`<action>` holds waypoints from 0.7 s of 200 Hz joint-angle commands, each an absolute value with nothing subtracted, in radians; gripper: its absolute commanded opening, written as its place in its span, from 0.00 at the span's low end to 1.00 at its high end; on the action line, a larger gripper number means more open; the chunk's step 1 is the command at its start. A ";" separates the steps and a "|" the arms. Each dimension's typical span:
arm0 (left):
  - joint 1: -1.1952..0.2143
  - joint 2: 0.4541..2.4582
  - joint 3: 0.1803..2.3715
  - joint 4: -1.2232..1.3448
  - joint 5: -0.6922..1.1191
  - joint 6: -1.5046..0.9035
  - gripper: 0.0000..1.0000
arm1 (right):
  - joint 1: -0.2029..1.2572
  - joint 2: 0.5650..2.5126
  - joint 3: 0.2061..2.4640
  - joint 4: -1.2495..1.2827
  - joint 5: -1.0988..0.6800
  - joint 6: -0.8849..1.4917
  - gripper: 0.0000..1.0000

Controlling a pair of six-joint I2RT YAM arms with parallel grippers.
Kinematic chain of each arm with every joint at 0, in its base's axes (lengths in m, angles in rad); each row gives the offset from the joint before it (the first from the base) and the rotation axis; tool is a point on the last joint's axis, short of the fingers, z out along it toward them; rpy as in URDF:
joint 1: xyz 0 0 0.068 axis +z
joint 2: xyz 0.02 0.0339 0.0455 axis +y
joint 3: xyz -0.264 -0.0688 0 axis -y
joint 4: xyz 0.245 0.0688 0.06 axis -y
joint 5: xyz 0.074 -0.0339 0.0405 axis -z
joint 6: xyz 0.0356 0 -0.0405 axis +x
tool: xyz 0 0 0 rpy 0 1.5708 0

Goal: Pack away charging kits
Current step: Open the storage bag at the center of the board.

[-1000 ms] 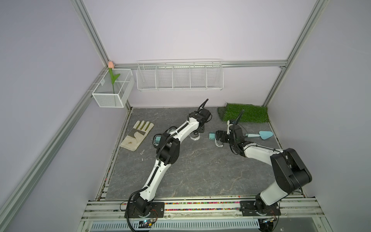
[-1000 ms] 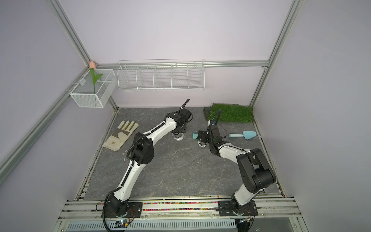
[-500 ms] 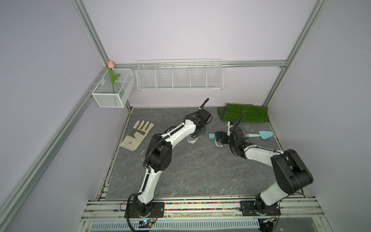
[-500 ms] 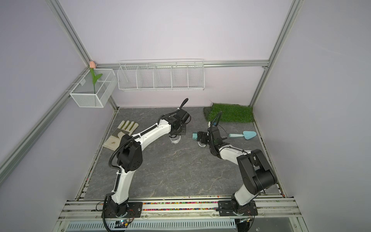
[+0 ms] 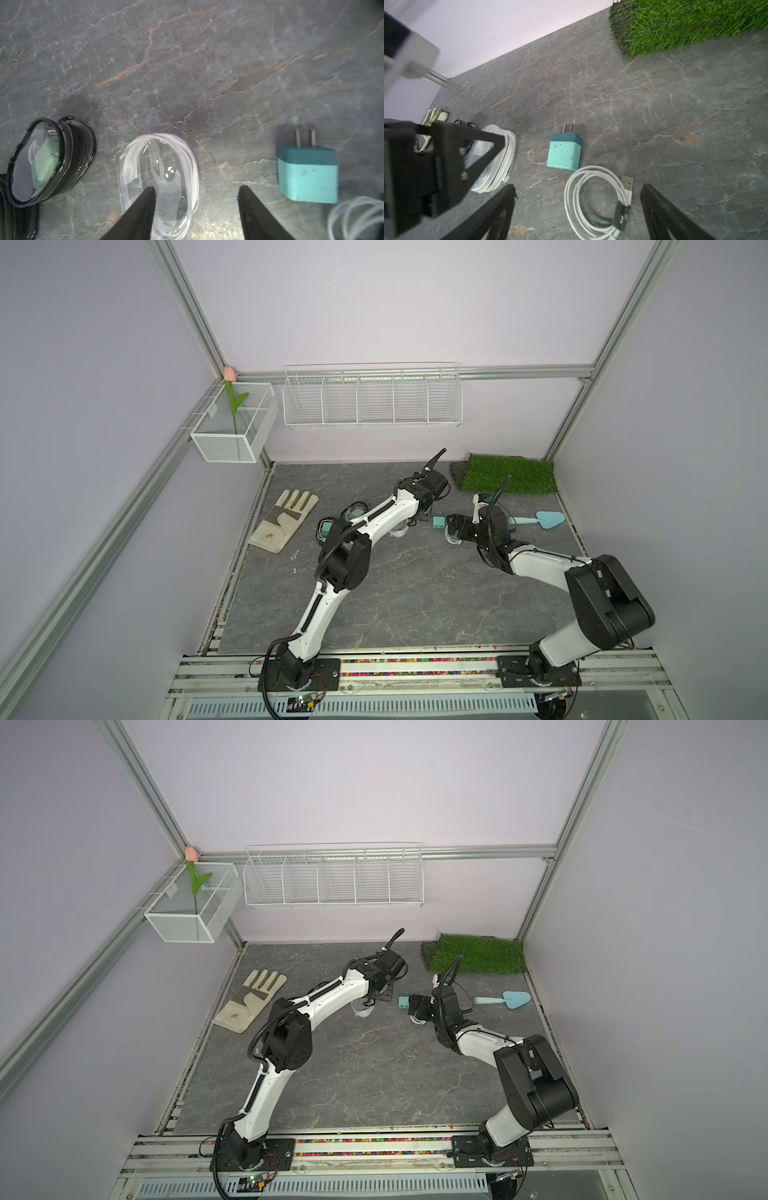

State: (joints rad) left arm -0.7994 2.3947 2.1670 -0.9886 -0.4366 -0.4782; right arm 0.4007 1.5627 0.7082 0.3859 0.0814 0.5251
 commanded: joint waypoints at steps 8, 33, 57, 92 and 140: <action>-0.802 2.490 2.295 -1.180 -0.609 -0.512 0.63 | 0.403 1.540 0.695 0.408 0.077 0.537 0.97; -0.802 2.525 2.321 -1.188 -0.605 -0.503 0.62 | 0.403 1.536 0.689 0.409 0.084 0.535 0.97; -0.801 2.531 2.319 -1.189 -0.600 -0.506 0.43 | 0.403 1.543 0.689 0.414 0.080 0.537 0.96; -0.802 2.522 2.315 -1.189 -0.595 -0.506 0.11 | 0.403 1.555 0.690 0.420 0.072 0.540 0.96; -0.802 2.443 2.267 -1.146 -0.517 -0.493 0.00 | 0.395 1.569 0.676 0.423 0.110 0.568 0.97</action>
